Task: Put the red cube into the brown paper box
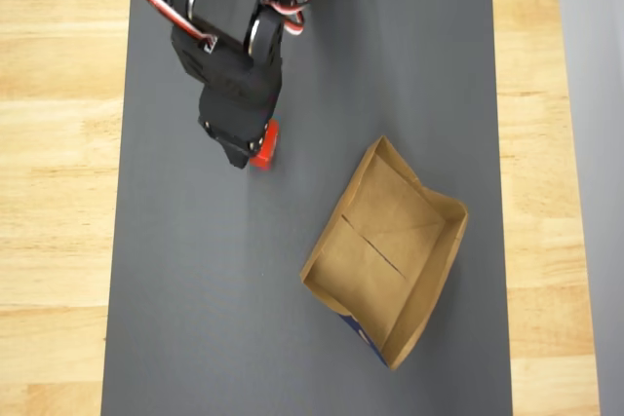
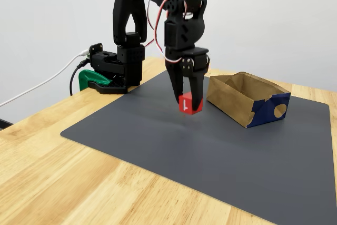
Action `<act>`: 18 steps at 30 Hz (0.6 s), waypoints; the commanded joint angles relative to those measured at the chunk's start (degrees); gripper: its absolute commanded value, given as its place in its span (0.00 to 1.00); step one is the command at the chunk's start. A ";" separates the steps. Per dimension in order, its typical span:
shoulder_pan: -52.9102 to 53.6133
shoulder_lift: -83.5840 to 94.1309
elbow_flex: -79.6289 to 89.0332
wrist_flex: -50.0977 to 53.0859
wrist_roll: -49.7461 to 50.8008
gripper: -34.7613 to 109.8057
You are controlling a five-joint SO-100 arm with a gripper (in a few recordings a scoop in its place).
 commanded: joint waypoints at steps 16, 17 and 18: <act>-16.00 22.76 6.50 -15.21 5.89 0.24; -17.14 23.03 7.91 -18.11 6.06 0.24; -18.28 23.03 9.14 -20.39 6.06 0.24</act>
